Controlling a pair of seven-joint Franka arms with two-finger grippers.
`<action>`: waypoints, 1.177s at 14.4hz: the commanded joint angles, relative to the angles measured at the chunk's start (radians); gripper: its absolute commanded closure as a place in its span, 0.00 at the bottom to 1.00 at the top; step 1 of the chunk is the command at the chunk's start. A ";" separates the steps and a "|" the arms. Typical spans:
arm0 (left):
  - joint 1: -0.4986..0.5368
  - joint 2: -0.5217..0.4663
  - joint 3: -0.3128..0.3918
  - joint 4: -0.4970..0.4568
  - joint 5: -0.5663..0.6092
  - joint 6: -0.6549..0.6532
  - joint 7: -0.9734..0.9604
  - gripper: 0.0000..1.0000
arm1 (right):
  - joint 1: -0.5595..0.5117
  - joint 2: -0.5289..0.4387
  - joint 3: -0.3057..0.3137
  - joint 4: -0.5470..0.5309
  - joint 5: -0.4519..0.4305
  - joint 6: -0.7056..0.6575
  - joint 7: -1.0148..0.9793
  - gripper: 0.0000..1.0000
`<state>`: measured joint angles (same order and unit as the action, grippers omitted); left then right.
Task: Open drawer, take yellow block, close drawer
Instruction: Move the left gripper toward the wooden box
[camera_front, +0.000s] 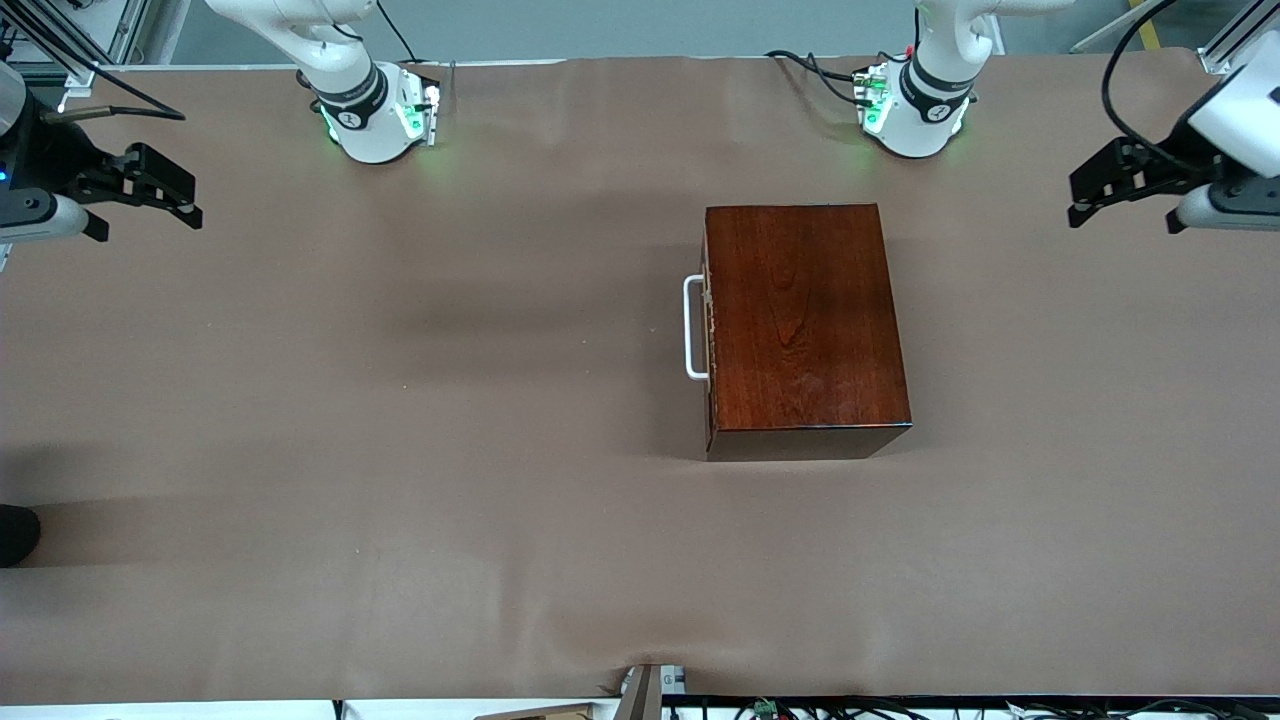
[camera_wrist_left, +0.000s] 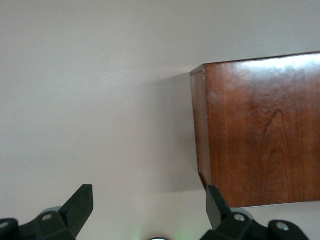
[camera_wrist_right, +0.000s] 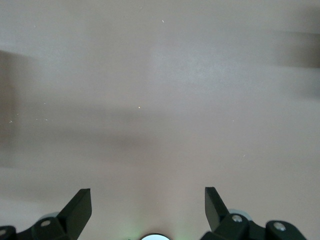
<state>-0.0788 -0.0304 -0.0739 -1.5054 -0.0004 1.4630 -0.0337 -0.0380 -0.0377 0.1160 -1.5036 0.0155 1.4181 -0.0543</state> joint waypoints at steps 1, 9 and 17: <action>-0.016 0.062 -0.046 0.059 -0.018 -0.019 -0.035 0.00 | -0.003 0.010 0.002 0.020 0.007 -0.013 0.008 0.00; -0.149 0.299 -0.170 0.207 0.005 0.045 -0.245 0.00 | -0.003 0.010 0.002 0.019 0.007 -0.013 0.008 0.00; -0.403 0.486 -0.152 0.267 0.128 0.172 -0.513 0.00 | -0.003 0.010 0.002 0.019 0.007 -0.019 0.008 0.00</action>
<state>-0.4326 0.3930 -0.2352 -1.3040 0.0970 1.6266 -0.4670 -0.0380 -0.0364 0.1157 -1.5036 0.0155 1.4138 -0.0543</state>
